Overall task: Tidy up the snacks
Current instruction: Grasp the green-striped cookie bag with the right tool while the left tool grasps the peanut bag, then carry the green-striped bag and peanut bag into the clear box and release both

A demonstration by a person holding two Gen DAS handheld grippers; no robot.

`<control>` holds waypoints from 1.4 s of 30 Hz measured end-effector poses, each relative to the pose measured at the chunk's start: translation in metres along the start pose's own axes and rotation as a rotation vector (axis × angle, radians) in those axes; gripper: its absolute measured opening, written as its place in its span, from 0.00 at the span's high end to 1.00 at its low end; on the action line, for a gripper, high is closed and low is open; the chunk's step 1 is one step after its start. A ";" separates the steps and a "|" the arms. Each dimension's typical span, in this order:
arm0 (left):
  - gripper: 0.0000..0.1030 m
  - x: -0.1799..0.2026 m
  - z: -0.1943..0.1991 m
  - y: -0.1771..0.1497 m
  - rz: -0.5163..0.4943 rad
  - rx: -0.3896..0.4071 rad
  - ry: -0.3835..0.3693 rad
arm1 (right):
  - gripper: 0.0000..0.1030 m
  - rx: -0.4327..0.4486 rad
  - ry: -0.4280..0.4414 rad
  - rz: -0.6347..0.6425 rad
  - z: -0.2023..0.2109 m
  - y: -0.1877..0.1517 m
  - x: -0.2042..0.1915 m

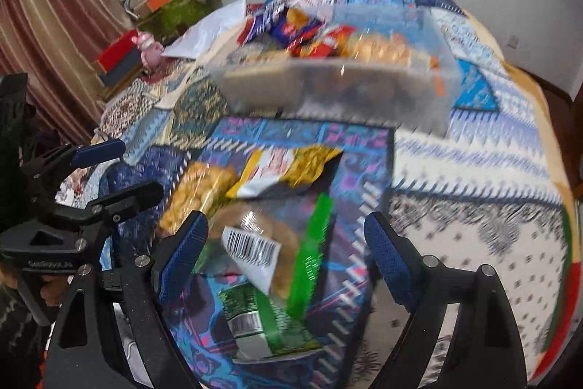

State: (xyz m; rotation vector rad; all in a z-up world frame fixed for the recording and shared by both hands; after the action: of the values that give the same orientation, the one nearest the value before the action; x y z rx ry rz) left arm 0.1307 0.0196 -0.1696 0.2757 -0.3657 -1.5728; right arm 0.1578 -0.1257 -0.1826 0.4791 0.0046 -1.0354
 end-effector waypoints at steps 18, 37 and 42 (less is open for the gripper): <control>0.10 0.006 -0.026 0.000 0.012 -0.059 -0.057 | 0.53 -0.026 0.118 -0.026 -0.015 -0.009 0.003; 0.57 0.022 -0.046 0.007 0.006 -0.093 -0.067 | 0.59 0.084 0.064 -0.075 0.031 -0.015 0.038; 0.57 0.020 -0.023 0.015 0.008 -0.041 -0.065 | 0.59 0.128 0.073 -0.088 0.044 -0.008 0.042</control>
State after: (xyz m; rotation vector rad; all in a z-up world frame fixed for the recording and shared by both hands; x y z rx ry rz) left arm 0.1527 -0.0015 -0.1841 0.1917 -0.3839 -1.5820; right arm 0.1631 -0.1803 -0.1558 0.6370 0.0246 -1.1083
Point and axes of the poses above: each gripper's, at about its wrist camera, not at the fingertips, and z roughly against the way its jaws point, x to its right, y to its top, the point moved 5 cm from there along -z, roughly the way its jaws point, and after that the axes turned 13 degrees about -x, right-handed, at the moved point
